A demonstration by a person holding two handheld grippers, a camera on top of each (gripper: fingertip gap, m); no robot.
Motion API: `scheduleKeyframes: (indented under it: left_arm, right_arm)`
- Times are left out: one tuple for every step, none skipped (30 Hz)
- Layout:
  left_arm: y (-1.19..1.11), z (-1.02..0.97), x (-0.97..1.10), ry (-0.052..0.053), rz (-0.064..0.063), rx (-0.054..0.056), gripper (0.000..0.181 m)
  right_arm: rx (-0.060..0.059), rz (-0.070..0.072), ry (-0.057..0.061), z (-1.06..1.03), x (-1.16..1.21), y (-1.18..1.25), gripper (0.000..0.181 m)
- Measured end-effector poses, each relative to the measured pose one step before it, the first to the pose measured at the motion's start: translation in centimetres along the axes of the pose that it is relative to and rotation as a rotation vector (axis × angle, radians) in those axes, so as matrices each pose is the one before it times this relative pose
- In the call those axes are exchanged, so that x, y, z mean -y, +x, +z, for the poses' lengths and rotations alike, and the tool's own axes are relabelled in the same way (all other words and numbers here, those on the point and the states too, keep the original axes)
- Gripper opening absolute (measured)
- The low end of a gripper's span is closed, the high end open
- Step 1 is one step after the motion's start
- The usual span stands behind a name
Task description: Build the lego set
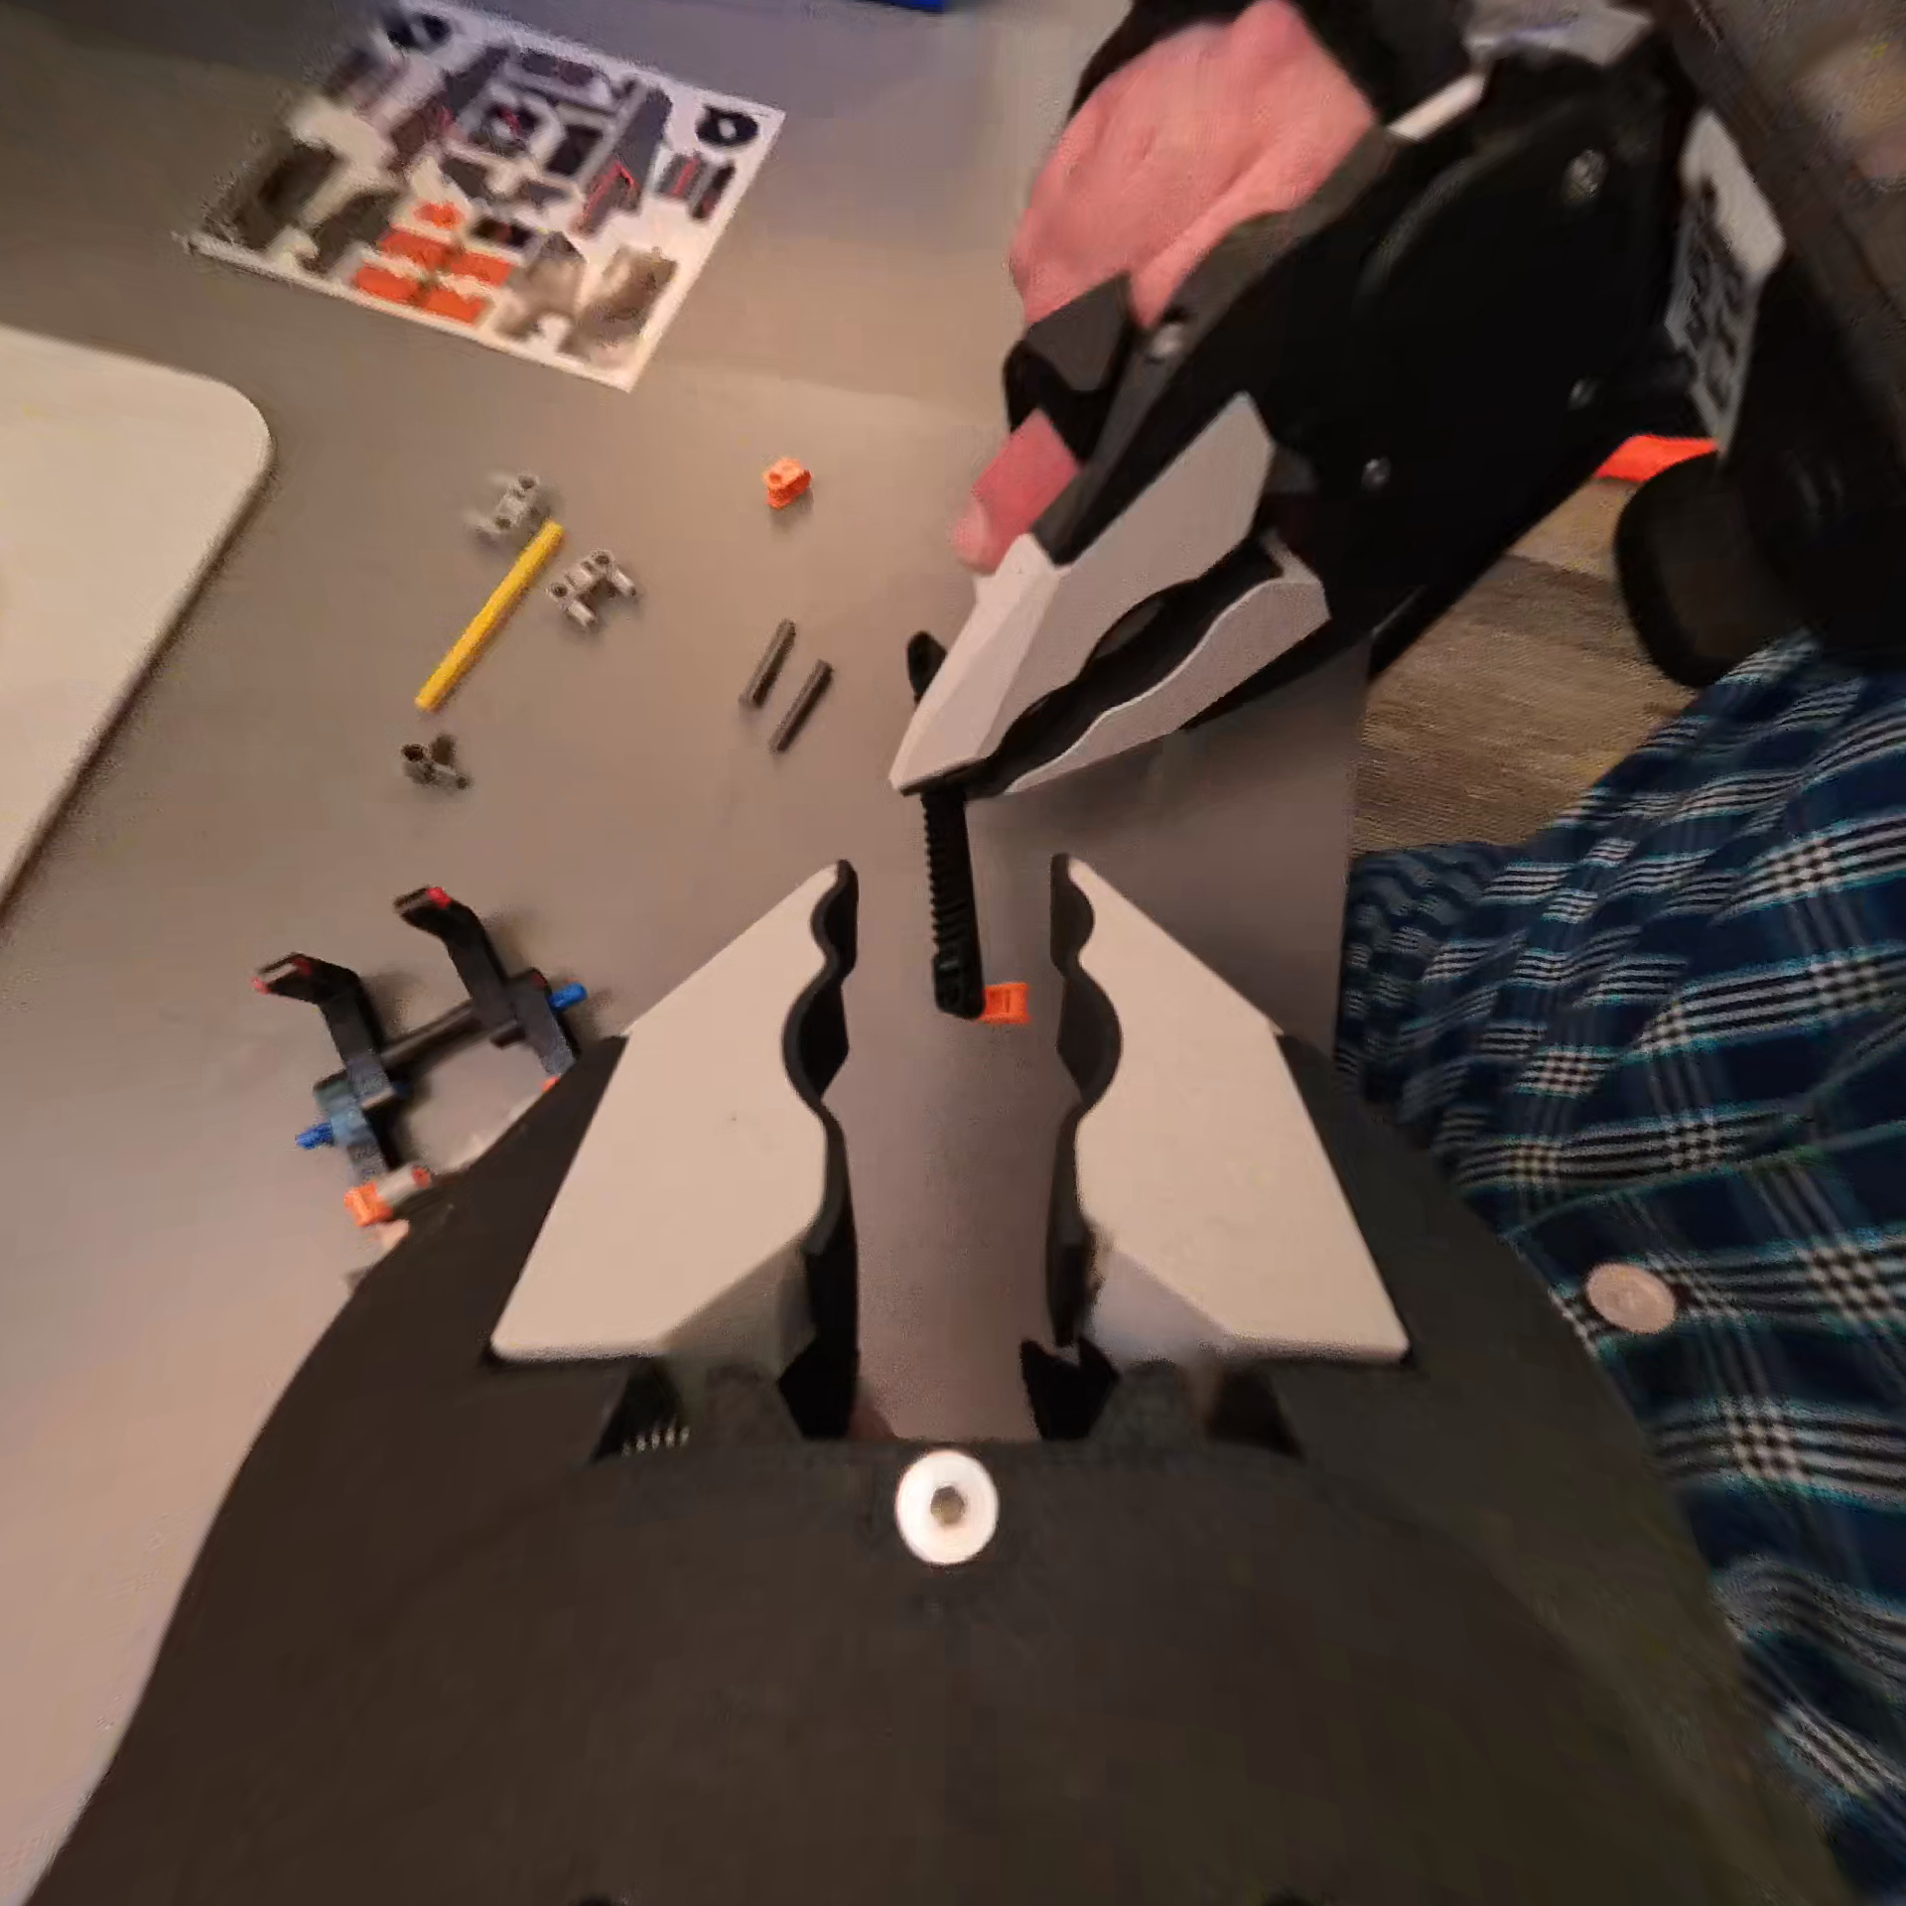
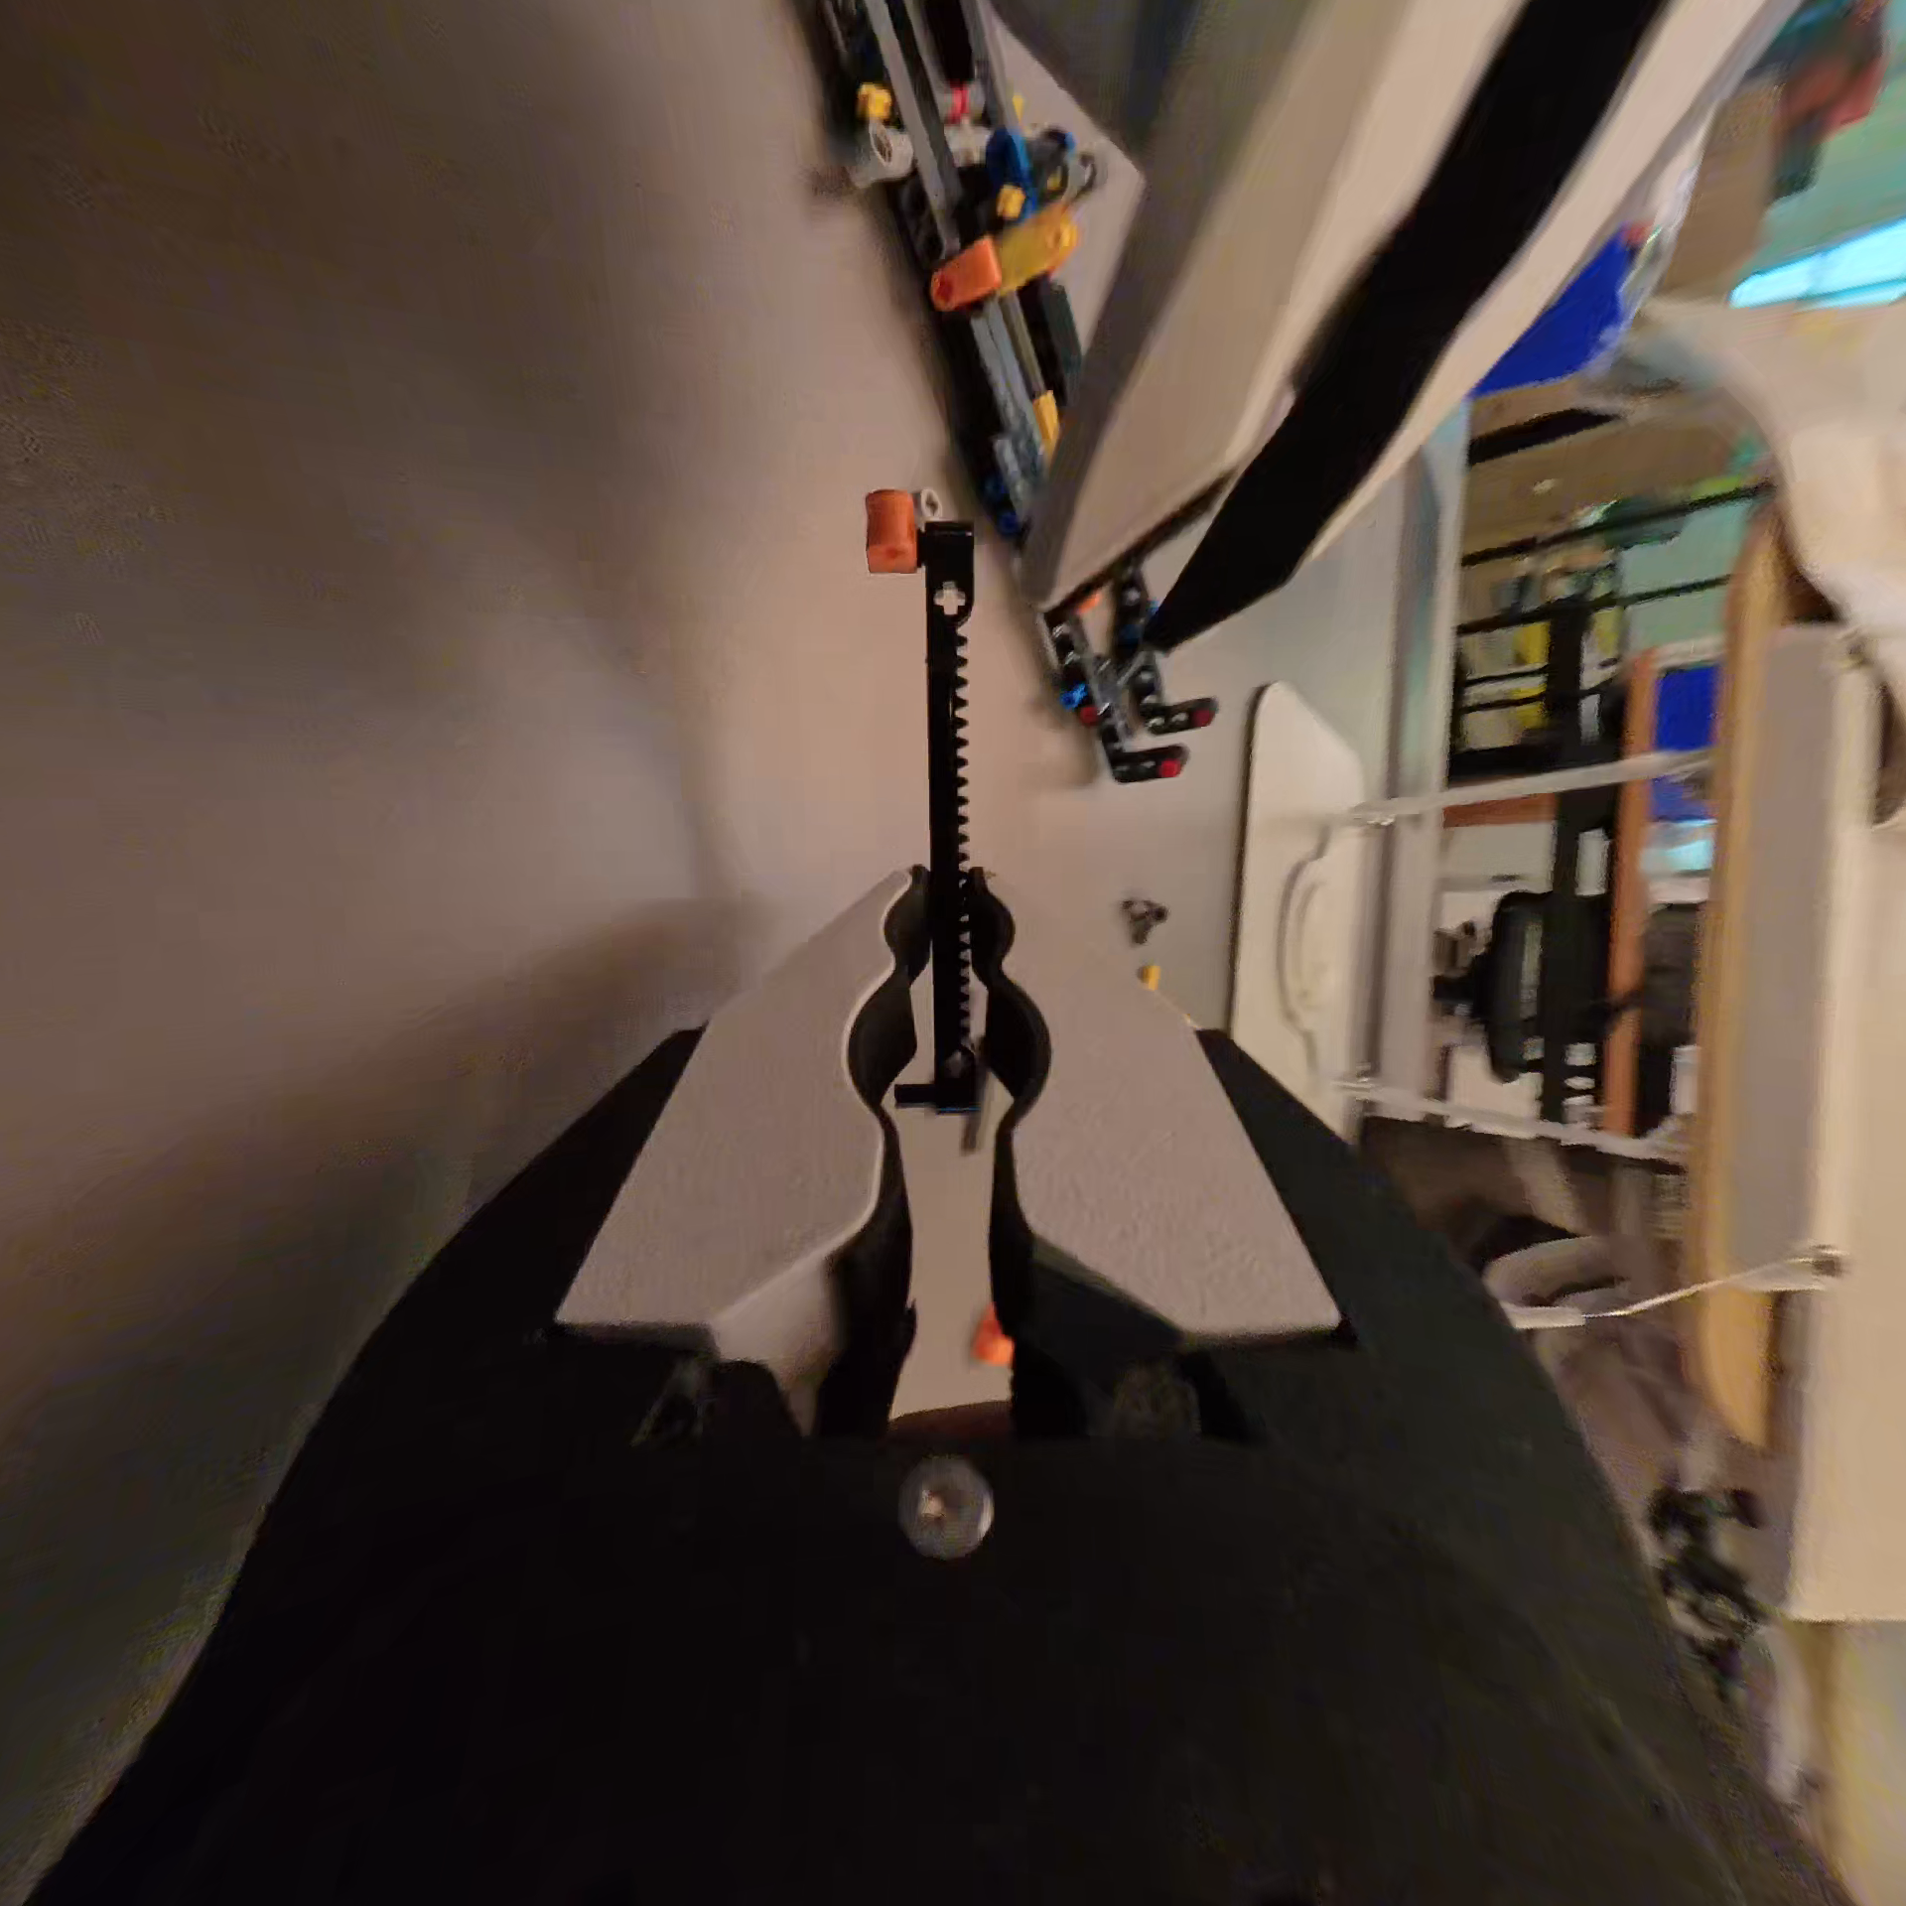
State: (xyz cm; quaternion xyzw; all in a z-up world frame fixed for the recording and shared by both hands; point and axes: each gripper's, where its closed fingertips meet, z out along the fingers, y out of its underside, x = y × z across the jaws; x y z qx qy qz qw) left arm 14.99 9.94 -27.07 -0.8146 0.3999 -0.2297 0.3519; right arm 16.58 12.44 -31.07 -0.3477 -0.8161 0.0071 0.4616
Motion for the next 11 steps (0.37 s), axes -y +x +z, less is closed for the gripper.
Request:
scheduleKeyframes:
  left_arm:
    - [-0.127, 0.114, -0.219, -0.0257, -0.0363, -0.0301, 0.036]
    - [-0.175, 0.305, -0.134, -0.0187, -0.021, -0.0119, 0.033]
    - [0.186, 0.469, -0.3, -0.0273, -0.0133, -0.0251, 0.032]
    - [0.322, 0.538, -0.442, -0.0353, -0.007, -0.0273, 0.031]
    - [-0.174, 0.472, -0.308, -0.0247, -0.0005, 0.0082, 0.027]
    - [-0.233, 0.369, -0.243, -0.0184, -0.0008, 0.0123, 0.022]
    - [0.058, 0.309, -0.263, -0.0156, -0.002, -0.0066, 0.014]
    - [-0.078, 0.225, -0.068, -0.0021, -0.0015, 0.0042, 0.008]
    - [-0.173, 0.166, 0.052, 0.0063, -0.0001, 0.0142, 0.007]
    - [0.052, 0.187, -0.147, -0.005, 0.0011, 0.0015, 0.008]
    - [-0.103, 0.154, -0.119, -0.0034, 0.0047, 0.0127, 0.007]
  right_arm:
    - [-0.026, -0.0338, 0.0029, -0.087, 0.221, 0.181, 0.004]
    - [-0.0214, -0.031, 0.002, -0.036, 0.189, 0.152, 0.003]
    - [-0.0215, -0.0223, 0.0106, -0.065, 0.299, 0.201, 0.003]
    - [-0.017, -0.0081, 0.012, -0.048, 0.31, 0.227, 0.003]
    - [-0.0173, -0.0099, 0.007, -0.046, 0.223, 0.251, 0.003]
    - [-0.0186, -0.0101, 0.0027, -0.032, 0.133, 0.274, 0.004]
    - [-0.0102, -0.0011, -0.0018, 0.014, -0.003, 0.17, 0.004]
    - [-0.0061, 0.0001, -0.0036, 0.046, -0.091, 0.089, 0.004]
    - [-0.0018, 0.0016, -0.0051, 0.084, -0.192, -0.015, 0.004]
    - [0.0106, 0.0154, 0.006, 0.022, -0.071, -0.171, 0.004]
    - [0.0239, 0.0306, 0.0138, -0.085, 0.053, -0.31, 0.006]
